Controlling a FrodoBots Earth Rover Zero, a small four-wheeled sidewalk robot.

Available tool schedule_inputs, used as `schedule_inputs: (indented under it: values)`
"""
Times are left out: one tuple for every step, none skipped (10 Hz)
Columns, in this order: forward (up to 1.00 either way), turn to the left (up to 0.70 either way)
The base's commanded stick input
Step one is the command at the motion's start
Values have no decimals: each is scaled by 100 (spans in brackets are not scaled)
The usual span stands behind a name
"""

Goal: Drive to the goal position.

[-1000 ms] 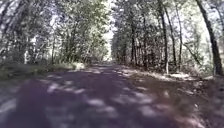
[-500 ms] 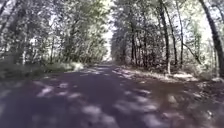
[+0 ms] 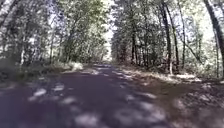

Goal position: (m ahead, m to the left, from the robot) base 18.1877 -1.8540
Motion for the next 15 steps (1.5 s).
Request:
schedule_inputs:
  values:
    - [45, 16]
    - [45, 27]
    - [45, 27]
    - [45, 27]
    - [45, 9]
    - [45, 0]
    - [45, 0]
    - [45, 0]
    - [45, 0]
    - [45, 0]
    - [45, 0]
    - [45, 0]
    - [45, 0]
    - [45, 0]
    - [45, 0]
